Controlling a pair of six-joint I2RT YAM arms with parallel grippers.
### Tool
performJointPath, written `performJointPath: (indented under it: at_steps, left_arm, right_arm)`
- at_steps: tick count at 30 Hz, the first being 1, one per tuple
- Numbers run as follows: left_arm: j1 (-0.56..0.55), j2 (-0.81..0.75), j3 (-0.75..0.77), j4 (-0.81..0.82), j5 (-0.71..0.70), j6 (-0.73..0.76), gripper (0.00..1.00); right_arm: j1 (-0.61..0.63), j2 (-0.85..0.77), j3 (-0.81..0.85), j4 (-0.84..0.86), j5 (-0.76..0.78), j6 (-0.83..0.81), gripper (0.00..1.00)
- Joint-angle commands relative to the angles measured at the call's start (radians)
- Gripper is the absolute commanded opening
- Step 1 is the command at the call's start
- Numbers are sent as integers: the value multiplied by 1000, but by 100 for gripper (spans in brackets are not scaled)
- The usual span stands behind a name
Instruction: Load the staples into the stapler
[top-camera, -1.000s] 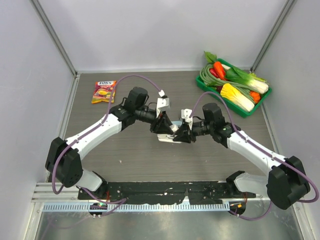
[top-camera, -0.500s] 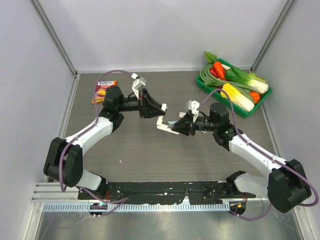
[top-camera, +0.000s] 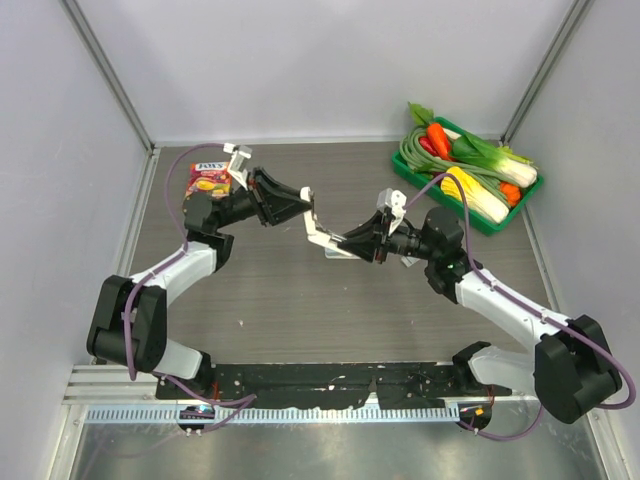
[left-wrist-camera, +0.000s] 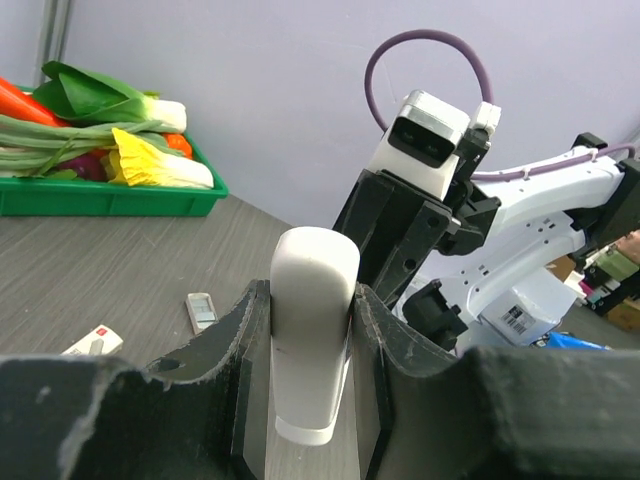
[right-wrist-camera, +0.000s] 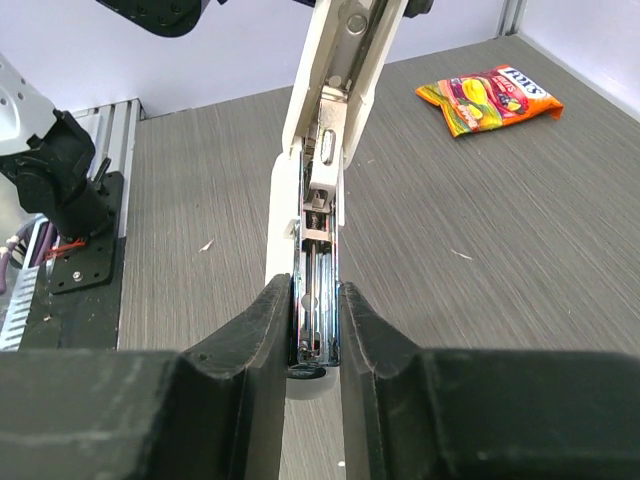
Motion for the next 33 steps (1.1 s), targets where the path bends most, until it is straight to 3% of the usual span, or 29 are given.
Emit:
performJointPath:
  at_steps: [1,2,5,11,16,22,27,33]
  left_arm:
    - [93,-48,43,222,-275,-29,0]
    - [90,-45,46,221,-220,-28,0]
    - [86,-42,37,200,-157,12,0]
    - [81,-36,-1,157,65,82,0]
    - [74,-31,-35,220,217,61,0]
    - [58,-37,-92,345,406,-22,0]
    - [49,-83,-141,383,435,-45,0]
    - [37,-118,-167,381,457,-40,0]
  right_arm:
    - [2,12,-42,-72,-62,34,7]
    - [2,-2,-16,-117,-61,-10,18]
    - [2,-37,48,-243,-44,-119,35]
    - [-3,-83,192,-567,-41,-308,56]
    - [-7,-123,254,-772,34,-475,58]
    - [-38,-153,245,-935,352,-722,59]
    - [-134,-56,252,-958,516,-661,53]
    - [-145,50,232,-897,639,-578,50]
